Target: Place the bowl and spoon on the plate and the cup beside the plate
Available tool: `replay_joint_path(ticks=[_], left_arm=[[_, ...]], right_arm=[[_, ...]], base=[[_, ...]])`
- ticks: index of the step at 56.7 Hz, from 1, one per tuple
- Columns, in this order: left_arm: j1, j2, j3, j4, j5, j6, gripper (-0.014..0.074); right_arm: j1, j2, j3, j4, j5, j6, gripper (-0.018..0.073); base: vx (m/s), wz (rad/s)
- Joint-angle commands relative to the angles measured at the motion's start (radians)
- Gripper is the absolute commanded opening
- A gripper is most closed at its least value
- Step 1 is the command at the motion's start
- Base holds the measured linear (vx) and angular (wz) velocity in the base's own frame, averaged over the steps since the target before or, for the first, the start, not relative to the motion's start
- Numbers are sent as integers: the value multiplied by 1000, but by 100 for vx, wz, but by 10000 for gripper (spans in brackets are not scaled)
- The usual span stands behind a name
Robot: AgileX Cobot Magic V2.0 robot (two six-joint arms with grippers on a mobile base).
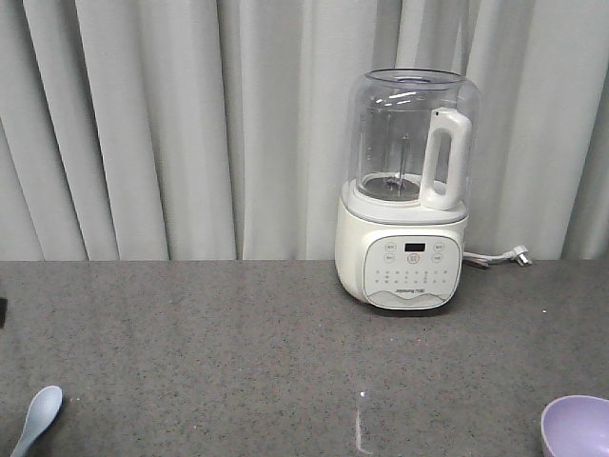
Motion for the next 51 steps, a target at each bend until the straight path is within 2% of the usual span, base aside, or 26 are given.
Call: replay_joint_path(ticks=[1,9,13,27,40,51], left_arm=[[-1,47,-37,-24,3,15,586],[-1,141,-37,-133,5,110,586],[-1,182,-37,-160,7,121,586],[-1,272,-37,-123,38,117,586],[-1,318,-37,-120,41,117,586],[-1,355,-37,-78,49,114,586]], right_arm=[[-6,-7,-36,-2,-61,-6,553],[-6,-7,-36,-3,-41,-6,553],[-6,-7,-36,-3,-25,-6,553],[-6,-7,-36,-5,-6,-6,553],[-6,5,-36,-5,-3,-6,553],[-6,16,-36,-8,4,-7,553]], base=[[0,0],[0,0],[0,0],[0,0],[0,0],[0,0]])
